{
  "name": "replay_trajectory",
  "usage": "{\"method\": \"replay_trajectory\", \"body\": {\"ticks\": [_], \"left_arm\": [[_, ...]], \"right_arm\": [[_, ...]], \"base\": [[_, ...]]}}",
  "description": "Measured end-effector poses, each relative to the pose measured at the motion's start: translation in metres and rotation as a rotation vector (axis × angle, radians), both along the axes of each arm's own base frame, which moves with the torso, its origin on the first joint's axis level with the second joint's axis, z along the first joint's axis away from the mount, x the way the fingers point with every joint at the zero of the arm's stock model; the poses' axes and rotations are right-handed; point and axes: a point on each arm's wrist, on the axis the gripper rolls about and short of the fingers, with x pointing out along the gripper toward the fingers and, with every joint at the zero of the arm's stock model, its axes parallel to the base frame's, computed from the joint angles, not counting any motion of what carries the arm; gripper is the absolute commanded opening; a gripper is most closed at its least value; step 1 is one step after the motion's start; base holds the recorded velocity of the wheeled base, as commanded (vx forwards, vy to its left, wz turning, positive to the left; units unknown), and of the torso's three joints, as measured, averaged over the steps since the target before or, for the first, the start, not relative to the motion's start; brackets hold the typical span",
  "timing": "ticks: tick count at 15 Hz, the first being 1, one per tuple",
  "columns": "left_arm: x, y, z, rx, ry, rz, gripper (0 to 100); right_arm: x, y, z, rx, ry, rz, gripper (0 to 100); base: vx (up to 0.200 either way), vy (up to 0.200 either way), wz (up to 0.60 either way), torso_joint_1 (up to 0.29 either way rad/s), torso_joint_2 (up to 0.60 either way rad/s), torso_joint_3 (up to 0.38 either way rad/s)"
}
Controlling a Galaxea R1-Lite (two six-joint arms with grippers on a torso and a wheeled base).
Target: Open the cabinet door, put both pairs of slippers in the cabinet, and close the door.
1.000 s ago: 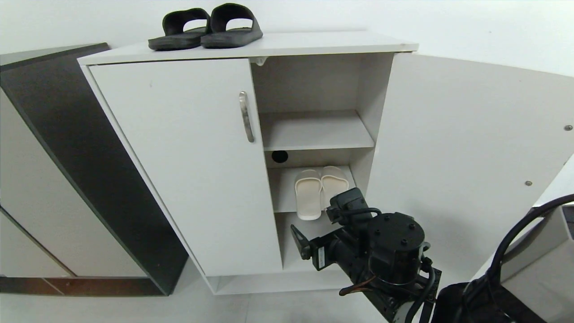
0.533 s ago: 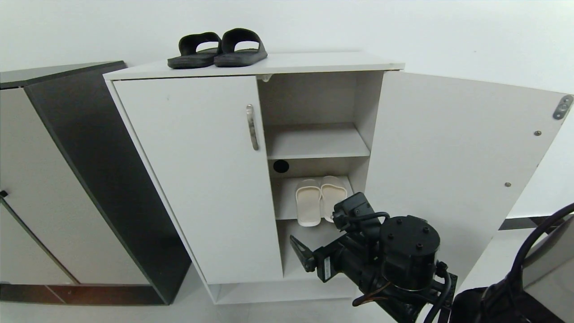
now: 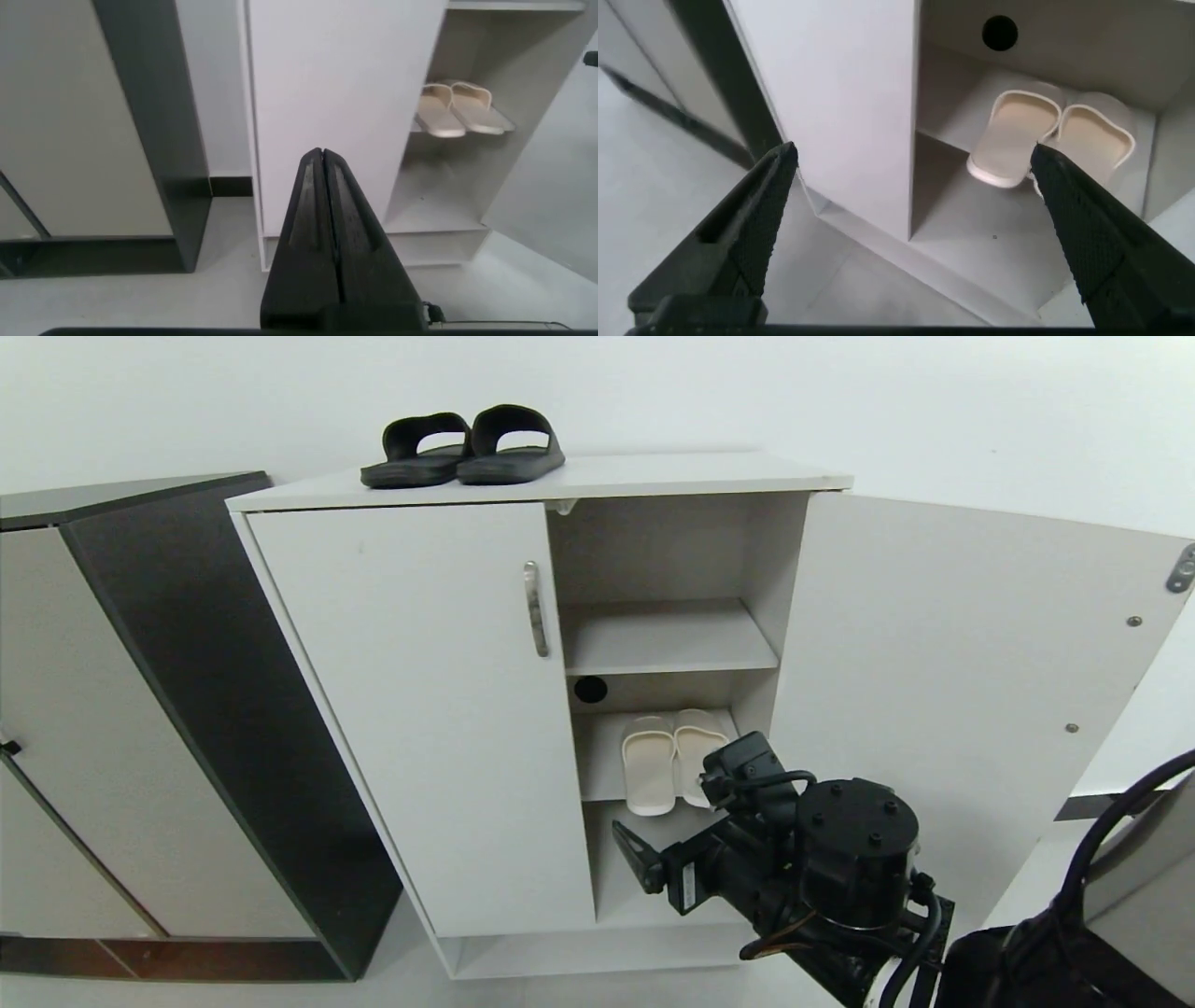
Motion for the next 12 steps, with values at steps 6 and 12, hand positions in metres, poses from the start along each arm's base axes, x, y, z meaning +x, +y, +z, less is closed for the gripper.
{"method": "replay_trajectory", "body": {"ticks": [6, 12], "left_arm": [[0.000, 0.000, 0.000, 0.000, 0.000, 0.000, 0], [0.000, 0.000, 0.000, -0.001, 0.000, 0.000, 0]], "right_arm": [[0.009, -0.006, -0.004, -0.008, 0.006, -0.031, 100], [0.014, -0.009, -0.005, -0.009, 0.007, -0.048, 100]], "base": [[0.000, 0.200, 0.00, 0.002, 0.00, 0.006], [0.000, 0.200, 0.00, 0.002, 0.00, 0.002]]}}
